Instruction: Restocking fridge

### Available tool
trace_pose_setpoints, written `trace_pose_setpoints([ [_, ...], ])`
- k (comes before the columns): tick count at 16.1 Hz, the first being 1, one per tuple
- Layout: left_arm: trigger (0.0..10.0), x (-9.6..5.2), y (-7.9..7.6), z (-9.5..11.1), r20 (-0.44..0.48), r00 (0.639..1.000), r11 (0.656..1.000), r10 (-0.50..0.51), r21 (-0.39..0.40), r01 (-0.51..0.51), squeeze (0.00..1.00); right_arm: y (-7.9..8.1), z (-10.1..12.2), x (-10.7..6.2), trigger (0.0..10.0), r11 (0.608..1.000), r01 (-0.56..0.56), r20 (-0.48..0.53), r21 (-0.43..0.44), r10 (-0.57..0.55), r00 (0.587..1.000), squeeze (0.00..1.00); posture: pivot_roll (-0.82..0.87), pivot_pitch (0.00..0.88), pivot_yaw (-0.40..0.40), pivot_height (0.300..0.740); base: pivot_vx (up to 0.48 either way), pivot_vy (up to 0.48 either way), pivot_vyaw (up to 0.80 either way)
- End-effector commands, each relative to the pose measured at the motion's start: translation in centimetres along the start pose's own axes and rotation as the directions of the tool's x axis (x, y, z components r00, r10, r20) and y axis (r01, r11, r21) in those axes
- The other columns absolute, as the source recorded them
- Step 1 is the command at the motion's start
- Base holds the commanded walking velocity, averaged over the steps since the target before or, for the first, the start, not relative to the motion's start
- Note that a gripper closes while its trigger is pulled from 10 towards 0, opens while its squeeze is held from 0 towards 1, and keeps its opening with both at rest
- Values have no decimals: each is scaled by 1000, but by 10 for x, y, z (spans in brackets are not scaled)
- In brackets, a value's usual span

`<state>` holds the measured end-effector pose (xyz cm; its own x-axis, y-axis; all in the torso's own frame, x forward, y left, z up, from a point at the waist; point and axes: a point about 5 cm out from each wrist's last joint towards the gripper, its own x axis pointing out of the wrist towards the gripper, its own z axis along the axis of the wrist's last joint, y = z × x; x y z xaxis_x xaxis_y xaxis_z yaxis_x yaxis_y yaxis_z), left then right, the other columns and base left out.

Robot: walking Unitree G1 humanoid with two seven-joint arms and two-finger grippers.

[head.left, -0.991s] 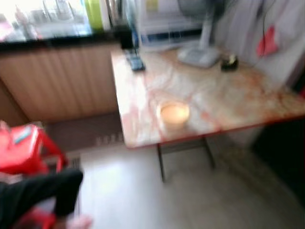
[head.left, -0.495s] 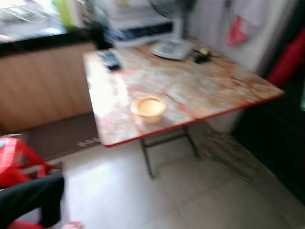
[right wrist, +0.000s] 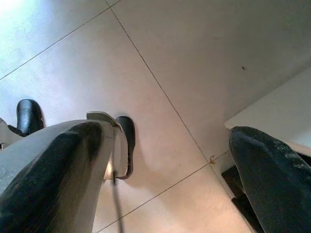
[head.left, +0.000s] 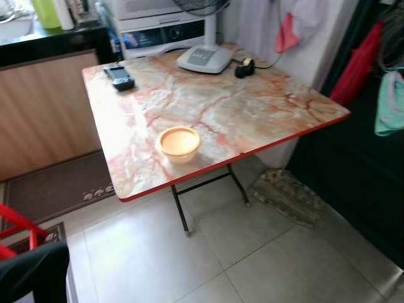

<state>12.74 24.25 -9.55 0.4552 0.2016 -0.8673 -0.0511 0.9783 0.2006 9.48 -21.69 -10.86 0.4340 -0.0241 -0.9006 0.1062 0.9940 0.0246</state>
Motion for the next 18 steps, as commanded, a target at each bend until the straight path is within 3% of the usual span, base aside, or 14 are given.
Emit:
trace_pose_setpoints([
  [1, 10000, 0, 0, 2, -8, 1000, 999, -6, 43, 6, 0, -1, -3, 0, 10000, 1000, 7, -14, 2, -7, 1000, 0, 83, 0, -13, 740, 0, 0, -800],
  [8, 10000, 1, -4, 1, -13, 1000, 999, -11, 33, 12, 0, -1, -2, 0, 10000, 1000, 6, -18, -5, -6, 1000, 0, 87, 0, -18, 740, 0, 77, -800],
  [14, 10000, 3, -11, 17, 5, 1000, 998, -29, 54, 29, 0, -2, -2, -1, 10000, 1000, 10, -17, -15, -11, 1000, 0, 84, 0, -14, 740, 0, 0, -800],
  [18, 10000, 3, -11, 12, -1, 1000, 997, -28, 71, 28, 0, -2, -2, 0, 10000, 1000, 11, -17, -19, -11, 1000, 0, 86, 0, -15, 740, 0, 68, -800],
])
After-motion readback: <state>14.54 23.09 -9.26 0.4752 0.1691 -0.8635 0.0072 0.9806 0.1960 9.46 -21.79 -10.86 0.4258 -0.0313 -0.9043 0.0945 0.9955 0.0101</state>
